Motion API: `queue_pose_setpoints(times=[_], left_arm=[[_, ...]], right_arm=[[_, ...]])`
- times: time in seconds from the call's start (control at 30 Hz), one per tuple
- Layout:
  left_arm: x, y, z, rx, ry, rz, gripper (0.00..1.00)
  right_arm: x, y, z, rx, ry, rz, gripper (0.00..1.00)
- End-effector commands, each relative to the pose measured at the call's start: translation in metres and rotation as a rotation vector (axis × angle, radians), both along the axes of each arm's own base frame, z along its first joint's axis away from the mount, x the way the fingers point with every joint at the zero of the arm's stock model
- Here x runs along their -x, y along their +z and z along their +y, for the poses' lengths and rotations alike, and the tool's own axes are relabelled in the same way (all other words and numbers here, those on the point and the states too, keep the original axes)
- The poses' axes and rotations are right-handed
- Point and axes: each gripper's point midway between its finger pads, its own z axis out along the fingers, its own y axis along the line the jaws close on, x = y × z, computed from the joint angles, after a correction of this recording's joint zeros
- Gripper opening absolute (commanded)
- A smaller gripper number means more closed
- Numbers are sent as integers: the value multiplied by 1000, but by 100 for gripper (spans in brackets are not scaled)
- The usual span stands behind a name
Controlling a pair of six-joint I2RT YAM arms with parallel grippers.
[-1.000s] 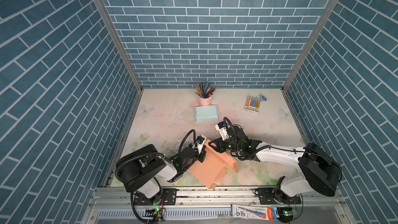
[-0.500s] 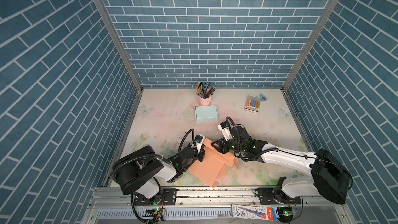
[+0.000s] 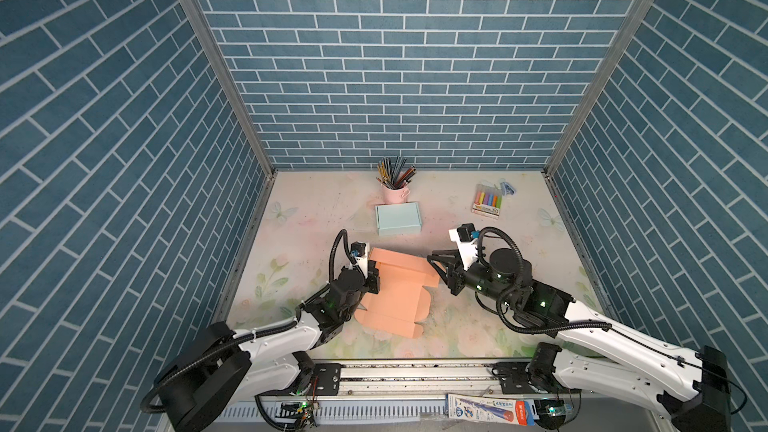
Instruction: Fold the paper box
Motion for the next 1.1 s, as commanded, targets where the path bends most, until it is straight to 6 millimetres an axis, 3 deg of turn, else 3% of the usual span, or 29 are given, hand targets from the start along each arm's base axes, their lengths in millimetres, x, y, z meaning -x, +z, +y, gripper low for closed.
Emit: queue_pose_setpoints(times=[0.0, 0.2, 0.5, 1.07], left_arm=[[-2, -10, 15, -21, 66, 77, 0], [-2, -10, 22, 32, 89, 98, 0], [-2, 0, 29, 71, 101, 80, 0], [8, 12, 30, 133, 54, 28, 0]], right_arm=[[-5, -15, 0, 68, -22, -3, 16], [-12, -47, 11, 217, -40, 67, 8], [-22, -70, 17, 293, -71, 83, 6], [-37, -68, 57, 275, -24, 58, 4]])
